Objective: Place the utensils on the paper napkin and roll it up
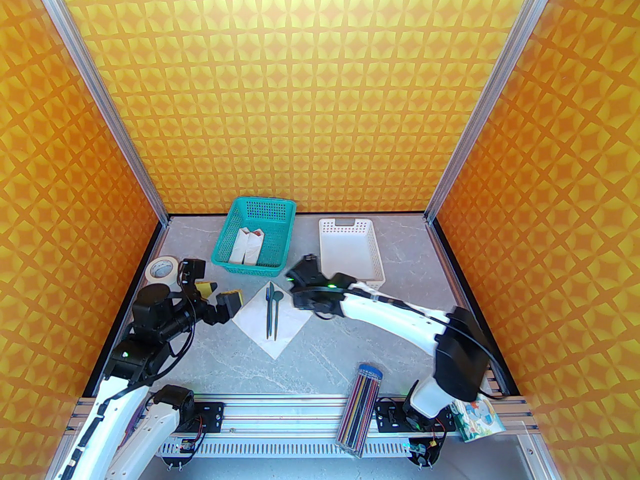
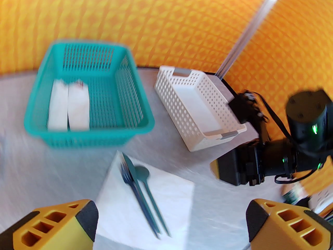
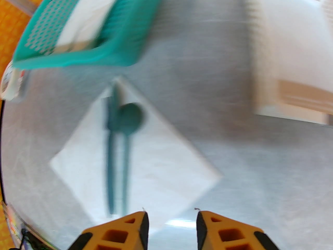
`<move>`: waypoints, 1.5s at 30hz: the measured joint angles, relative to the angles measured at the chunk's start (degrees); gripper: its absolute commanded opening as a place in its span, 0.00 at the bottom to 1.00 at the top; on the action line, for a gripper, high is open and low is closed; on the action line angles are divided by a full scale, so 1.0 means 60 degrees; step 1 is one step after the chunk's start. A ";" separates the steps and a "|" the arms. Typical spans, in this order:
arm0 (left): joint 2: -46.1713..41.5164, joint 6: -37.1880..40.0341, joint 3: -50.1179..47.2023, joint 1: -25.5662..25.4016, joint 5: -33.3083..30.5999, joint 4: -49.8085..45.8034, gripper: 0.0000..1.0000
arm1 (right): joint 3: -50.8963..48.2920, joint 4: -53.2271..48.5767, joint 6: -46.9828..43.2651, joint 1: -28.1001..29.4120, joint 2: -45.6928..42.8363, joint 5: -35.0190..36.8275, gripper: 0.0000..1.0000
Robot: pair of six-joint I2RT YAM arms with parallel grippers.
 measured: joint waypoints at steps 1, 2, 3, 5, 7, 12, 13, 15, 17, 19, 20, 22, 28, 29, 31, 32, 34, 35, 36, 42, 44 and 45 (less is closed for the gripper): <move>0.0084 -0.0382 0.0033 0.0000 -0.0011 -0.0277 0.99 | -0.0153 0.0007 -0.0080 -0.0018 -0.0193 0.0055 0.42; 0.0131 -0.0801 0.0033 0.0000 -0.0022 -0.0586 1.00 | -0.0390 0.0076 -0.0182 -0.0015 -0.0517 0.0131 0.43; 0.0175 -0.1209 0.0025 0.0000 -0.0025 -0.0874 1.00 | -0.0634 0.0211 -0.0284 -0.0015 -0.0874 0.0189 0.44; 0.0120 -0.2051 -0.0047 -0.0004 -0.0022 -0.1333 1.00 | -0.1071 0.0459 -0.0433 0.0004 -0.1563 0.0255 0.45; -0.0051 -0.2732 -0.0219 -0.0015 -0.0018 -0.1552 1.00 | -0.1370 0.0685 -0.0554 0.0004 -0.2058 0.0291 0.45; -0.0586 -0.4339 -0.0860 -0.0357 0.0040 -0.1931 0.99 | -0.1854 0.1078 -0.0732 0.0004 -0.2834 0.0321 0.46; -0.0557 -0.4590 -0.0947 -0.0521 0.0051 -0.1942 0.99 | -0.1945 0.1144 -0.0758 0.0004 -0.2954 0.0313 0.46; -0.0408 -0.4969 -0.1089 -0.0831 0.0058 -0.1967 0.99 | -0.2127 0.1217 -0.0823 0.0004 -0.3155 0.0288 0.46; -0.0215 -0.5333 -0.1246 -0.1166 0.0058 -0.1967 0.99 | -0.2313 0.1249 -0.0831 0.0004 -0.3373 0.0280 0.47; 0.0004 -0.5796 -0.1461 -0.1632 0.0007 -0.1898 0.99 | -0.2514 0.1333 -0.0860 0.0004 -0.3632 0.0215 0.47; 0.0095 -0.5963 -0.1545 -0.1847 -0.0029 -0.1876 0.99 | -0.2601 0.1351 -0.0871 0.0004 -0.3756 0.0208 0.47; 0.0331 -0.6462 -0.1716 -0.2433 -0.0248 -0.1854 0.99 | -0.2769 0.1362 -0.0900 0.0004 -0.4065 0.0142 0.47; 0.1341 -0.7796 -0.1778 -0.3978 -0.1166 -0.1668 0.99 | -0.3038 0.1348 -0.0900 0.0004 -0.4761 0.0106 0.48; 0.1643 -0.7996 -0.1778 -0.4277 -0.1322 -0.1588 0.99 | -0.3042 0.1348 -0.0903 0.0004 -0.4809 0.0102 0.48; 0.2091 -0.8211 -0.1767 -0.4666 -0.1512 -0.1472 1.00 | -0.3042 0.1344 -0.0958 0.0004 -0.4819 0.0095 0.48; 0.2444 -0.8280 -0.1719 -0.4921 -0.1679 -0.1461 0.99 | -0.3045 0.1322 -0.1002 0.0004 -0.4819 0.0066 0.48; 0.2962 -0.8302 -0.1552 -0.5242 -0.1978 -0.1515 0.97 | -0.3045 0.1249 -0.1082 0.0004 -0.4830 0.0055 0.48; 0.3249 -0.8266 -0.1413 -0.5391 -0.2153 -0.1545 0.95 | -0.3056 0.1220 -0.1115 0.0004 -0.4863 0.0047 0.48; 0.3391 -0.8225 -0.1326 -0.5461 -0.2244 -0.1552 0.92 | -0.3078 0.1206 -0.1144 0.0004 -0.4900 0.0047 0.48; 0.4120 -0.7012 -0.1027 -0.5982 -0.2728 -0.1541 0.84 | -0.3293 0.1049 -0.1184 0.0004 -0.5424 0.0135 0.49; 0.4492 -0.6342 -0.0874 -0.6222 -0.2830 -0.1537 0.83 | -0.3344 0.0954 -0.1188 0.0004 -0.5563 0.0197 0.49; 0.4674 -0.6047 -0.0780 -0.6324 -0.2881 -0.1548 0.82 | -0.3359 0.0914 -0.1191 0.0004 -0.5606 0.0229 0.49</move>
